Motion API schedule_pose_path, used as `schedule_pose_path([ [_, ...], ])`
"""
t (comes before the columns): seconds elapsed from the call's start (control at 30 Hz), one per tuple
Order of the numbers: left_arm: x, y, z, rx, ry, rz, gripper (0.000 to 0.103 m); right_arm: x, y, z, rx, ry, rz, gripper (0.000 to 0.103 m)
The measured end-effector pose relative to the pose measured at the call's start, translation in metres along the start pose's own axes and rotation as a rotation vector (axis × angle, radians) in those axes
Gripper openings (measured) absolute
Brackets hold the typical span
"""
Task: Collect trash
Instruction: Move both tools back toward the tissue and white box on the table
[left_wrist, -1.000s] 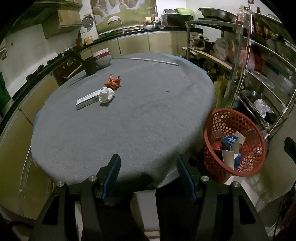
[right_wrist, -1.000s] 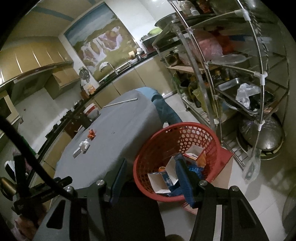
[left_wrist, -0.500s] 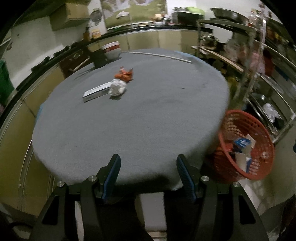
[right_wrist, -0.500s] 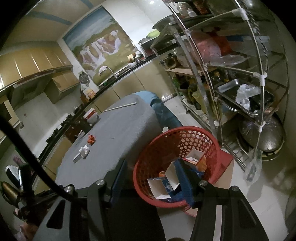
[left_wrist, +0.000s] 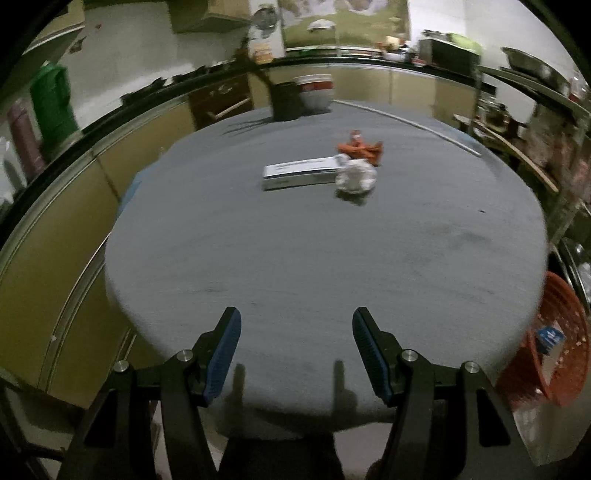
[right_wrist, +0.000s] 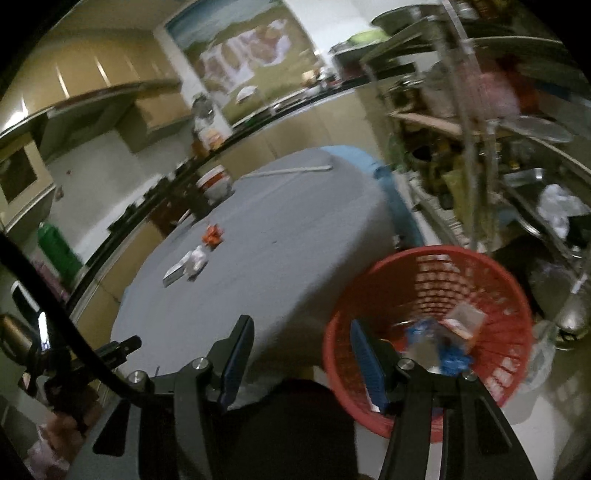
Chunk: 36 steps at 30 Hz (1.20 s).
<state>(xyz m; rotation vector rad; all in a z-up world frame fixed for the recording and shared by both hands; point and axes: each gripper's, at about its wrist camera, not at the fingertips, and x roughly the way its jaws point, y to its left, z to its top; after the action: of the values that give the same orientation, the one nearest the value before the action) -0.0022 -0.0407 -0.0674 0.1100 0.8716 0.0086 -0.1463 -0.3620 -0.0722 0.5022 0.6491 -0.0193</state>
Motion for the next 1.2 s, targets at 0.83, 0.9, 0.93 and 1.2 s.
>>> schedule_pose_path([
  [0.83, 0.058, 0.112, 0.019, -0.142, -0.012, 0.097, 0.064, 0.175, 0.152, 0.038, -0.181, 0.252, 0.104, 0.059],
  [0.9, 0.061, 0.119, 0.022, -0.155, -0.014, 0.102, 0.064, 0.190, 0.162, 0.044, -0.181, 0.260, 0.108, 0.059],
  [0.93, 0.063, 0.124, 0.024, -0.163, -0.014, 0.104, 0.064, 0.198, 0.168, 0.048, -0.178, 0.265, 0.111, 0.059],
  [1.2, 0.075, 0.142, 0.049, -0.191, -0.025, 0.086, 0.064, 0.257, 0.199, 0.073, -0.155, 0.292, 0.131, 0.059],
])
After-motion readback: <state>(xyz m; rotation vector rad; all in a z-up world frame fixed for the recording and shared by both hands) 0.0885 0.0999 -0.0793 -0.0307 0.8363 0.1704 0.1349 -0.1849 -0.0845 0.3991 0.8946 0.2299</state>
